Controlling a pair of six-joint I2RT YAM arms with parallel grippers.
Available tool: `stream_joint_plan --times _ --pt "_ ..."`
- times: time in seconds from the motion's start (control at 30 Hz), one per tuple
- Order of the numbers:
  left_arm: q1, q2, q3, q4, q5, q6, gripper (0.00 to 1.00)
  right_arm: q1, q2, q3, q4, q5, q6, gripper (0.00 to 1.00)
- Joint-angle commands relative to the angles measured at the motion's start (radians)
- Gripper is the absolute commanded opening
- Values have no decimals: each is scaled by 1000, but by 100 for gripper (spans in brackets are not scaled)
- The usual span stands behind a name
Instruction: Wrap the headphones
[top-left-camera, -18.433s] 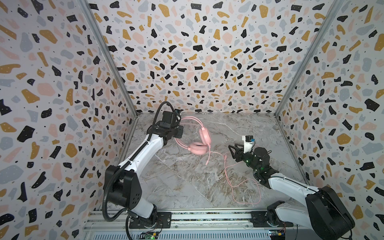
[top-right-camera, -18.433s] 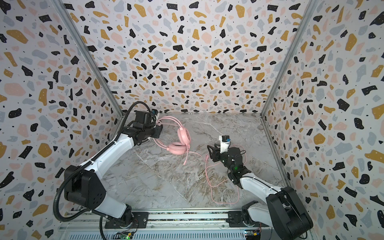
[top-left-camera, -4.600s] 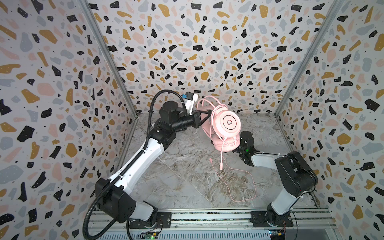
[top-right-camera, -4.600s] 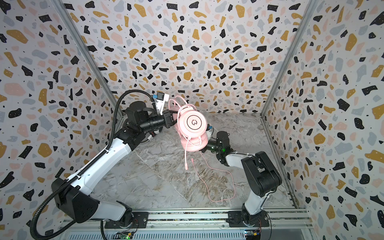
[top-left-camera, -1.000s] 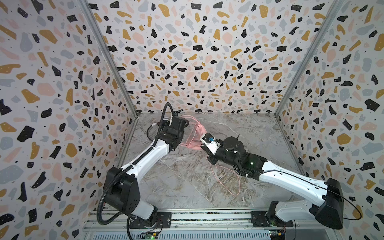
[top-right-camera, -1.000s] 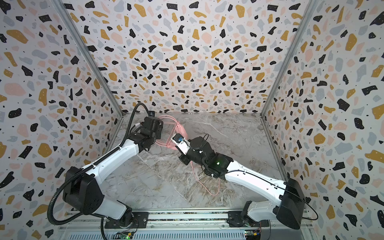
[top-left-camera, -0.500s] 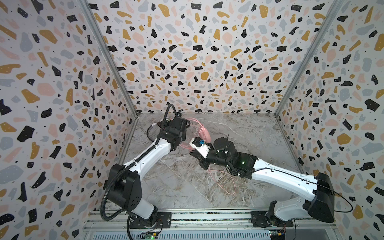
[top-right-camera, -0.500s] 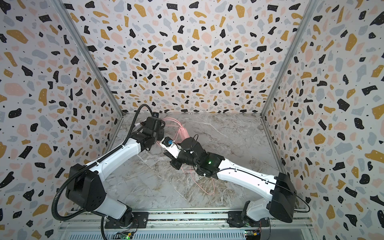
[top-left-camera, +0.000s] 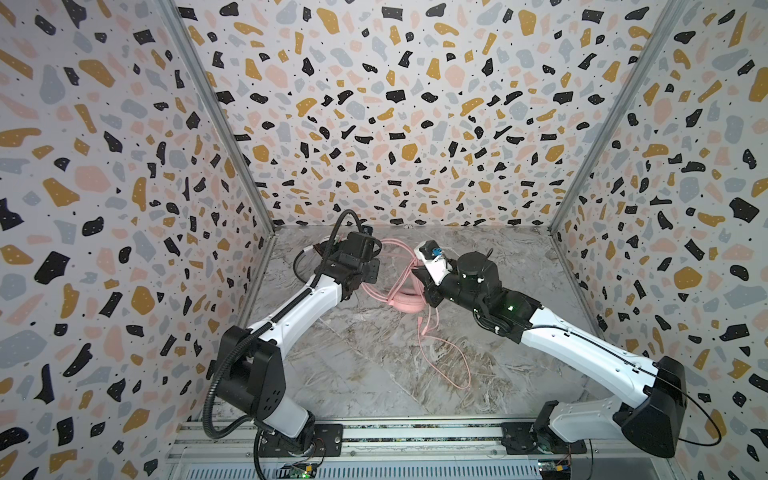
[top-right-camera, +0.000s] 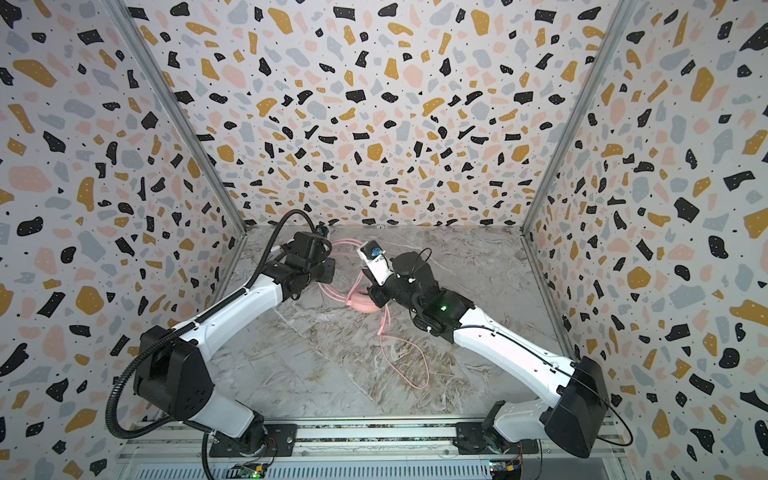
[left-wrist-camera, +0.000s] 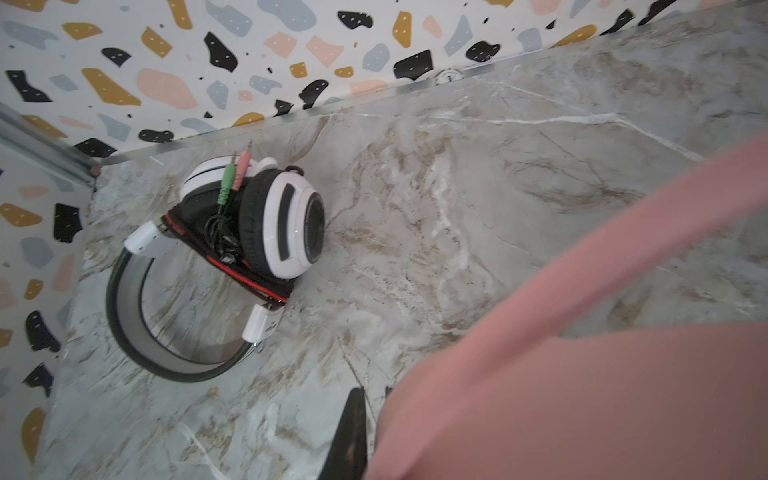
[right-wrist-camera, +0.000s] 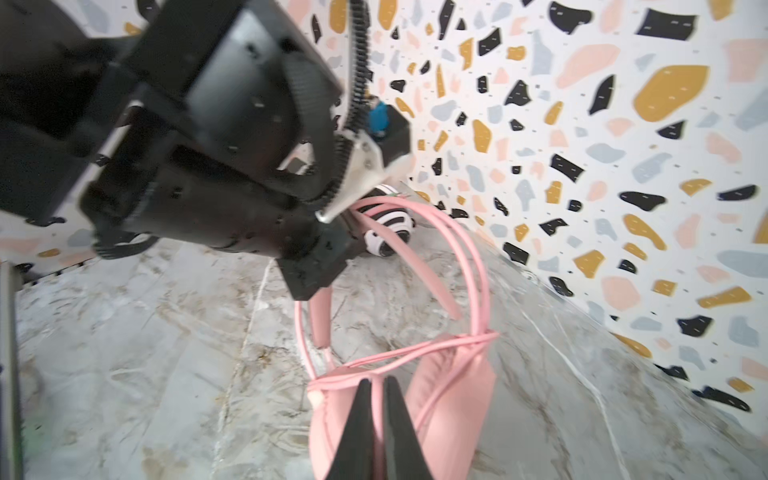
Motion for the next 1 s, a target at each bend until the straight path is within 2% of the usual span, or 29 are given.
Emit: stream_joint_plan --times 0.0,0.2,0.63,0.8,0.97 --pt "-15 -22 37 37 94 69 0 -65 -74 2 65 4 33 4" --pt "-40 -23 37 35 233 137 0 -141 -113 -99 149 -13 95 5" --pt "-47 -48 23 41 310 169 0 -274 -133 -183 179 -72 134 5" --pt "-48 -67 13 58 383 187 0 -294 -105 -181 178 -116 141 7" --pt "-47 -67 12 63 401 182 0 -295 -83 -193 209 -168 158 9"
